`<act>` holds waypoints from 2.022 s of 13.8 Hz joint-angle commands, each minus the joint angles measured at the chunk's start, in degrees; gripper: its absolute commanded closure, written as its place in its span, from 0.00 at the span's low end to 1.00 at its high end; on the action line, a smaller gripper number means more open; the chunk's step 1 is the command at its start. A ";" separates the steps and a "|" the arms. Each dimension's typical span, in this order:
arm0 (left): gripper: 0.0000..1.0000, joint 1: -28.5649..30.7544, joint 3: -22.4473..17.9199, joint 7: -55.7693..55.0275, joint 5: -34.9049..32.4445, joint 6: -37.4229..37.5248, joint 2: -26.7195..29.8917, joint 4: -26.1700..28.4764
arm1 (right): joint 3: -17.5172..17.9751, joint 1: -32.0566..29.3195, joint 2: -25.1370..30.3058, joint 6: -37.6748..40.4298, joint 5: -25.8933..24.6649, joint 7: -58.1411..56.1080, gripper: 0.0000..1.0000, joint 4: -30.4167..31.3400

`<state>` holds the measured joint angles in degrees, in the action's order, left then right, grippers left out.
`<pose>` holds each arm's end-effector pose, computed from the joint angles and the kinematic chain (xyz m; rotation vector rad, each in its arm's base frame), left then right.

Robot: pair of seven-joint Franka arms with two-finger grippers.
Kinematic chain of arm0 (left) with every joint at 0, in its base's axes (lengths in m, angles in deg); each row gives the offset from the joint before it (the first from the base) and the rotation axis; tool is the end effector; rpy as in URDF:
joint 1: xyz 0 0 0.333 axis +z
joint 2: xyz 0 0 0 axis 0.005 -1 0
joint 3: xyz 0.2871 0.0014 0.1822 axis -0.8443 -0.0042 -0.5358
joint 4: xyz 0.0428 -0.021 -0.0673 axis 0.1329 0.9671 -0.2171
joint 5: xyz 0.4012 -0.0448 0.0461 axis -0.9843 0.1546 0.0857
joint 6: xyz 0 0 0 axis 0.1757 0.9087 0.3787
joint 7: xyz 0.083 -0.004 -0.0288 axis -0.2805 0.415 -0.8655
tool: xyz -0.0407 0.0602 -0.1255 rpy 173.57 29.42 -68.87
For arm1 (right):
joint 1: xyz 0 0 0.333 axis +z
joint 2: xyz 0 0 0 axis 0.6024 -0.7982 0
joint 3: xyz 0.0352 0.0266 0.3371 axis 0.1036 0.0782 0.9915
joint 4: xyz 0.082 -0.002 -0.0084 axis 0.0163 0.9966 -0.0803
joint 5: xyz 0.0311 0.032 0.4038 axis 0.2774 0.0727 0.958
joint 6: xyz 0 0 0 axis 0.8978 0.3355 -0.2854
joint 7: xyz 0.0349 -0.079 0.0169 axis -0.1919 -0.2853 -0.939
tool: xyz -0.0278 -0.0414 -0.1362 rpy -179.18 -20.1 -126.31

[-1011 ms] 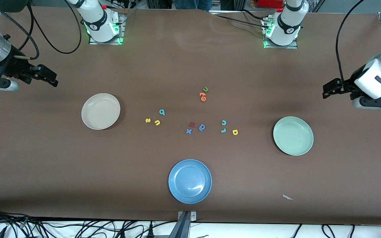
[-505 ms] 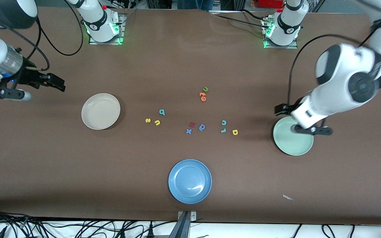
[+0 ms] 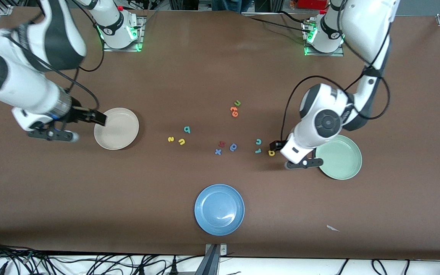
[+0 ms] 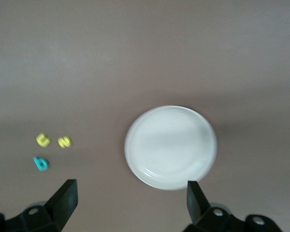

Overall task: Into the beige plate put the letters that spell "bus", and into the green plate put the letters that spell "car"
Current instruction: 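Grasp yellow u with the right gripper while the left gripper grasps yellow o, then place u on beige with the right gripper while the left gripper places o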

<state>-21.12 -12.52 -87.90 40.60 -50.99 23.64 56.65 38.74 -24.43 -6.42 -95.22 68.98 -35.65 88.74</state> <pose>0.6410 -0.2792 0.2338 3.0632 0.2177 -0.1490 0.6201 0.1460 0.4141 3.1191 -0.2688 -0.1206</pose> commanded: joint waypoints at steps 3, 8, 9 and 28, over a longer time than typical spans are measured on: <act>0.00 -1.31 -0.88 -2.52 -0.13 -8.01 -3.30 3.01 | -0.18 8.11 -10.62 -10.64 -0.46 22.87 0.01 -2.48; 0.07 -2.19 -0.80 -4.02 -2.15 -9.44 -6.20 3.19 | -0.18 14.71 -17.39 -16.54 -0.28 39.24 0.40 -2.30; 0.11 -2.19 -0.80 -4.02 -2.15 -9.44 -6.29 3.19 | -0.18 15.59 -18.71 -18.30 -0.20 43.28 0.39 -2.04; 0.87 -2.55 -1.50 -4.02 -4.07 -7.60 -7.09 0.73 | -0.27 19.82 -26.46 -29.48 -0.11 57.12 0.87 -1.33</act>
<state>-23.54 -13.13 -91.77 39.16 -59.68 16.80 59.11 38.90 -5.00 -33.01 -124.74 68.97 20.65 87.92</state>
